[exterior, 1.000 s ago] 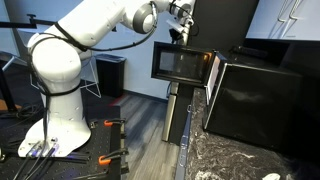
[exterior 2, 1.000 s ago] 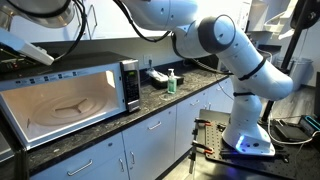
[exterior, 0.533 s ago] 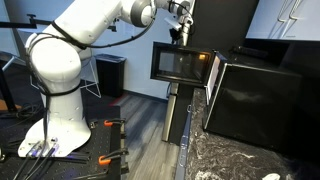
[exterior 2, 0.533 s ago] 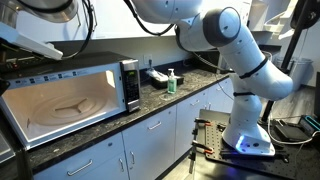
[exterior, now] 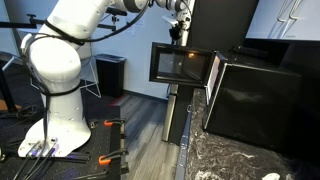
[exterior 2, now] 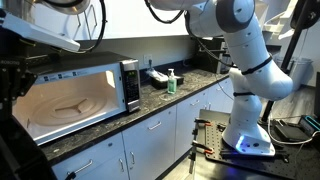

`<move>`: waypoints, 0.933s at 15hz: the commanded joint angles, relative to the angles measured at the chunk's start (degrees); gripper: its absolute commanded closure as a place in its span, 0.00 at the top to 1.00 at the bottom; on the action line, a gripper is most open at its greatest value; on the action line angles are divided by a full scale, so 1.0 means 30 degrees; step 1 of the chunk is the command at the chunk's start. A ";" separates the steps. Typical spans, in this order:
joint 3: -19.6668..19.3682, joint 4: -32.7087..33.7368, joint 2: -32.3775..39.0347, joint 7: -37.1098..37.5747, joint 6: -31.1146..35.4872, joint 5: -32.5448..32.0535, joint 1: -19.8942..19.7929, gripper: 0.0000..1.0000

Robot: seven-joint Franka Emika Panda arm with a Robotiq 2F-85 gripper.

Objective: Close the microwave door

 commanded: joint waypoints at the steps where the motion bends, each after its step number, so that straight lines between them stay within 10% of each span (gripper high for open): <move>1: -0.0305 -0.4062 -0.2490 0.1377 0.0743 -0.0109 -0.0036 0.00; 10: -0.0636 -0.8830 -0.5945 0.4311 0.1884 -0.0816 0.0023 0.00; 14: -0.0599 -0.7458 -0.5345 0.3699 0.1780 -0.0984 -0.0076 0.01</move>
